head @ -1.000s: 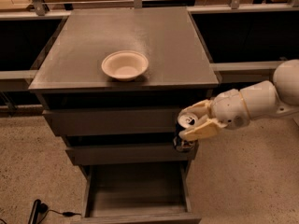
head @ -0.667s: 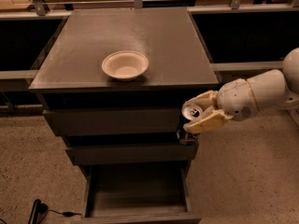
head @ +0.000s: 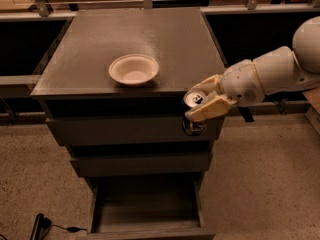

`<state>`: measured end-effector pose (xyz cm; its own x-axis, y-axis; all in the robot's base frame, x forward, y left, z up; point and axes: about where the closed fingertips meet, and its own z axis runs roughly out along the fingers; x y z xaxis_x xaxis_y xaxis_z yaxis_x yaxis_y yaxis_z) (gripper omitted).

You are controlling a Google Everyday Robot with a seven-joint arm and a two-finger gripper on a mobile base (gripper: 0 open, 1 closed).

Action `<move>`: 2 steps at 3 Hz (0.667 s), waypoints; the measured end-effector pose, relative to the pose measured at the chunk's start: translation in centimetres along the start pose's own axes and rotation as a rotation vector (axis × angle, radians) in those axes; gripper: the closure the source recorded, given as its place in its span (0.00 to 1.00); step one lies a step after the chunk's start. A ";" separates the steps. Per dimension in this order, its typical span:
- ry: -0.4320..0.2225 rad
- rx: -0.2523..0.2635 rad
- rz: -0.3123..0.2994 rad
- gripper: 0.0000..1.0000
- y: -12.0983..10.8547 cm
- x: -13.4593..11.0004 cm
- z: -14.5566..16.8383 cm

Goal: Pick pepsi can from bottom drawer and place on counter

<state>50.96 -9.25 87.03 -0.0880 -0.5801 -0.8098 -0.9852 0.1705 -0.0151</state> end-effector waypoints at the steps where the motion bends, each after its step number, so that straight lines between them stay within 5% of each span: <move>1: 0.077 0.078 -0.018 1.00 -3.3 -5.4 -0.6; 2: 0.038 0.150 -0.018 1.00 -6.4 -9.2 -2.0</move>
Offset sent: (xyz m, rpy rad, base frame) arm 0.1039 0.0191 0.1421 0.0274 -0.1517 -0.2068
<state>57.77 -6.54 95.75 -0.0790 -0.6135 -0.7857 -0.9539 0.2754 -0.1191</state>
